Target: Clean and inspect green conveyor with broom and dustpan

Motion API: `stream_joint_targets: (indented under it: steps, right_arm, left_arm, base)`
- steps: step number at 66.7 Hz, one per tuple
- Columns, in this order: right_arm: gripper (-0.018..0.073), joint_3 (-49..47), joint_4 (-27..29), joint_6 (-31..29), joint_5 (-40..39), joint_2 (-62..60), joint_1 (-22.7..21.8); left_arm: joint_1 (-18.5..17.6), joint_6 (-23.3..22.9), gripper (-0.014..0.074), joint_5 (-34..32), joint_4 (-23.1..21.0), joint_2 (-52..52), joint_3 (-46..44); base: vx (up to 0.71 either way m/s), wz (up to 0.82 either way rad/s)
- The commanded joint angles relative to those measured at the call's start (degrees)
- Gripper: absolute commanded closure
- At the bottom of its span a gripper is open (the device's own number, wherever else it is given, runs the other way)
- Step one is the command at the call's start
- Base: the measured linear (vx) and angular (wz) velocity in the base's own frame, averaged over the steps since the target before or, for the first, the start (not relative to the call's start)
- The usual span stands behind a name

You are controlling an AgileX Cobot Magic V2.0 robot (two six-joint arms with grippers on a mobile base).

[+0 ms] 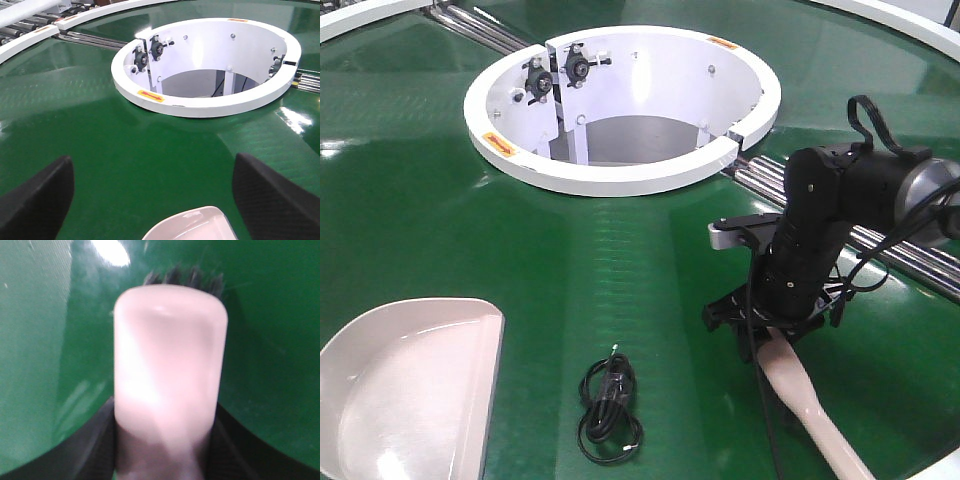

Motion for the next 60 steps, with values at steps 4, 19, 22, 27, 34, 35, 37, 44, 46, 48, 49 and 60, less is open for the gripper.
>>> stream_joint_targets:
  steps: [4,19,22,27,34,35,37,44,46,48,49,60]
  right_arm:
    - [0.0565,-1.52,0.03,0.00,1.36,-3.02,-0.07]
    - [0.0565,-1.52,0.05,0.00,1.36,-3.02,-0.07]
    - [0.0565,-1.52,0.05,0.00,1.36,-3.02,-0.07]
    - [0.0565,-1.52,0.05,0.00,1.36,-3.02,-0.07]
    - [0.0564,-1.52,0.04,0.00,1.36,-3.02,-0.07]
    - [0.0564,-1.52,0.04,0.00,1.36,-3.02,-0.07]
    - [0.0564,-1.52,0.04,0.00,1.36,-3.02,-0.07]
    - [0.0564,-1.52,0.04,0.00,1.42,-3.02,-0.07]
    - [0.0564,-1.52,0.04,0.00,1.42,-3.02,-0.07]
    - [0.0564,-1.52,0.04,0.00,1.42,-3.02,-0.07]
    - [0.0564,-1.52,0.04,0.00,1.42,-3.02,-0.07]
    - [0.0564,-1.52,0.04,0.00,1.42,-3.02,-0.07]
  left_arm:
    - [-0.35,-0.02,0.0004,-3.88,-0.96,0.03,-1.99]
    - [-0.35,7.81,0.0006,-3.61,4.63,0.03,-1.99]
    - [-0.35,12.45,0.0006,-3.02,7.94,0.03,-1.99]
    - [-0.35,23.78,0.0006,-0.57,15.14,0.03,-1.99]
    - [-0.35,39.90,0.0007,3.24,23.87,0.03,-1.99]
    - [-0.35,41.70,0.0007,3.53,24.89,0.03,-1.99]
    - [-0.35,45.69,0.0007,3.83,26.81,0.03,-1.99]
    - [-0.35,52.95,0.0007,3.25,33.98,0.03,-1.99]
    - [-0.35,54.05,0.0007,2.70,35.68,0.03,-1.99]
    - [-0.35,54.34,0.0007,2.06,37.32,0.03,-1.99]
    - [-0.35,54.34,0.0007,1.64,38.55,0.03,-1.99]
    - [-0.35,54.22,0.0007,0.69,42.14,-0.03,-1.99]
  base:
    - [0.00,0.00]
    - [0.00,0.00]
    - [0.00,0.00]
    - [0.00,0.00]
    - [0.00,0.00]
    - [0.00,0.00]
    - [0.00,0.00]
    - [0.00,0.00]
    - [0.00,0.00]
    - [0.00,0.00]
    - [0.00,0.00]
    - [0.00,0.00]
